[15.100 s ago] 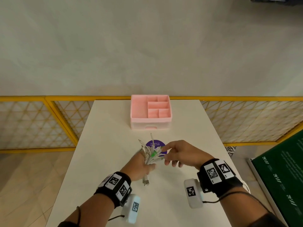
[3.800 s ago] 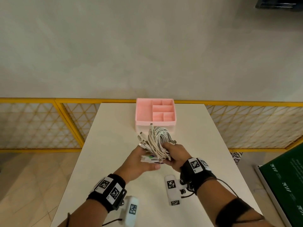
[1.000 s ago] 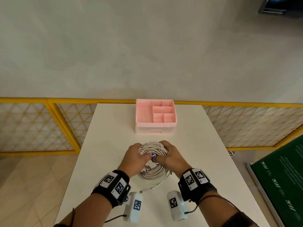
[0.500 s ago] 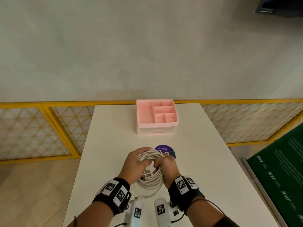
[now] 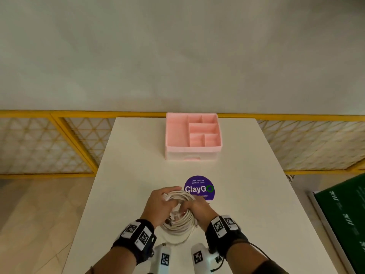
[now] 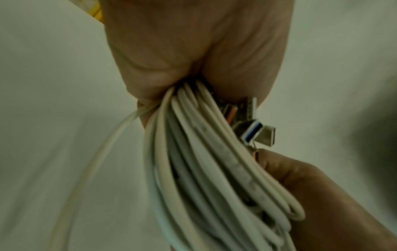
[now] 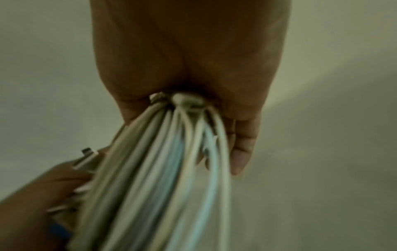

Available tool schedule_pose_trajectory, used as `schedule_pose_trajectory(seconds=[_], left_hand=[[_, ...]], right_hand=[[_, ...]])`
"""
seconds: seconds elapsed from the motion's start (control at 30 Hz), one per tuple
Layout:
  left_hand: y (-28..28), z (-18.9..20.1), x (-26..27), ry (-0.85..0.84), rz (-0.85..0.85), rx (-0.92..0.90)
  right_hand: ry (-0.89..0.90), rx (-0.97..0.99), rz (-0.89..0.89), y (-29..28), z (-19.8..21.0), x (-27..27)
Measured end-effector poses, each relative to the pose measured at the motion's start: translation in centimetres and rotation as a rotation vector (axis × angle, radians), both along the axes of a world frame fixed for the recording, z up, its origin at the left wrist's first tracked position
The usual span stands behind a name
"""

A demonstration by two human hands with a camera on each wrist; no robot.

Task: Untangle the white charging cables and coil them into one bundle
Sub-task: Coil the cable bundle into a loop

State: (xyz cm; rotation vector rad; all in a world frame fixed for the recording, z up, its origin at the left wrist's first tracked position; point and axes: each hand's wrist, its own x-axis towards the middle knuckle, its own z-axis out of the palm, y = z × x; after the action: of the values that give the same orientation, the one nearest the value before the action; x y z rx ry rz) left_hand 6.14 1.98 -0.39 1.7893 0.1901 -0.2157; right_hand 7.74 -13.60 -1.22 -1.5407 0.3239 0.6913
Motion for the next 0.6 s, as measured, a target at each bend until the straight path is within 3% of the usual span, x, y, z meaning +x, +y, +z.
schedule_pose_trajectory(seconds=[0.1,0.2,0.3,0.4,0.53,0.6], left_hand=[[-0.2,-1.1,0.6,0.037,0.01,0.034],[-0.9,-1.9,1.7,0.051,0.12,0.035],[-1.1,-2.9,2.3,0.059,0.283,-0.009],[-0.8,-3.5,2.3,0.054,0.42,-0.042],[0.0,-4.5,2.1,0.072,0.497,-0.075],[0.1,-4.9,2.0,0.078,0.51,-0.098]], right_hand=[[-0.085,-0.069,0.292,-1.2,-0.6,1.2],[-0.125,-0.085,0.361,-2.1,-1.0,3.5],[-0.106,-0.123,0.209,-2.2,-1.7,6.4],[-0.206,-0.229,-0.002,-2.7,-1.8,9.4],[-0.029,0.086,-0.316,-2.8,-1.7,12.5],[0.032,0.163,-0.369,-2.5,-2.4,13.6]])
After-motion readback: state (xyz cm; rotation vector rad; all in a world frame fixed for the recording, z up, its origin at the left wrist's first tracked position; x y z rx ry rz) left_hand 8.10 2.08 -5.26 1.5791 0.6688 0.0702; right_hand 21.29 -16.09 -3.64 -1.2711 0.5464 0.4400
